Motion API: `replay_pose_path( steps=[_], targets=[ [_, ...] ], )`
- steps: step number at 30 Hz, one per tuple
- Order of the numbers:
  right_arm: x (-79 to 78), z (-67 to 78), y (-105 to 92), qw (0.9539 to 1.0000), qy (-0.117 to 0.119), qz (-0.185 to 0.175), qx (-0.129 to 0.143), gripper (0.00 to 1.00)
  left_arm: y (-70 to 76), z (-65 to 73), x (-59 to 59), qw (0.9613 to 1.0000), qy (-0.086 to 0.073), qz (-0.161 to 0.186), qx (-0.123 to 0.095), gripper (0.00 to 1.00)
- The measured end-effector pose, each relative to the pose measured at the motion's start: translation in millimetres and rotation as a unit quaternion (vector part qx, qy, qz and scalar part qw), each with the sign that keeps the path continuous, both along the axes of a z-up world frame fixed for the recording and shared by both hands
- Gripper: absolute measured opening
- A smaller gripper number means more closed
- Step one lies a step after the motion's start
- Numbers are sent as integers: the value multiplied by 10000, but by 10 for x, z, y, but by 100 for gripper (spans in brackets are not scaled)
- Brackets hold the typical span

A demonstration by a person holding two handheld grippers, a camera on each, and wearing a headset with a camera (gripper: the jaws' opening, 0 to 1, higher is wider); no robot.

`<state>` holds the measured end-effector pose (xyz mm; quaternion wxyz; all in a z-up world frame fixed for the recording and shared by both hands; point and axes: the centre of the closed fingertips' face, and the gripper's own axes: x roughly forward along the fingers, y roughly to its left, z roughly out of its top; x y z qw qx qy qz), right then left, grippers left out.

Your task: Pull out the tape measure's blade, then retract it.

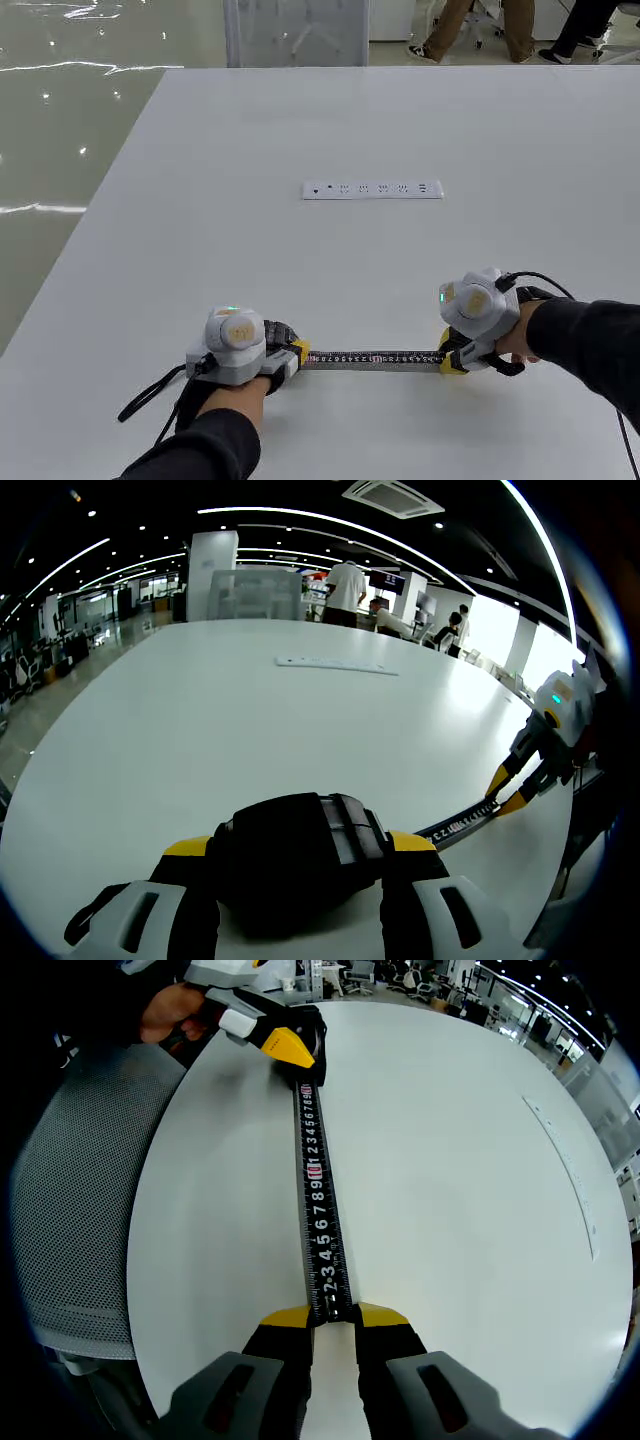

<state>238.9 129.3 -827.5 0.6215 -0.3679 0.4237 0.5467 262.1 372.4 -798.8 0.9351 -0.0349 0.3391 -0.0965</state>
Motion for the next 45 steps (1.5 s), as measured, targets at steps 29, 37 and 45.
replay_pose_path(
  steps=[29,37,45],
  targets=[
    [5,3,217,9996,-50,-91,272,12,-1,0,-5,10000,4,-52,-65,62],
    [-5,7,254,9994,-22,-132,323,11,-2,2,-10,9999,20,-112,-60,61],
    [8,14,333,9992,-54,-121,386,11,-3,5,-16,9999,20,-114,-66,61]
  ],
)
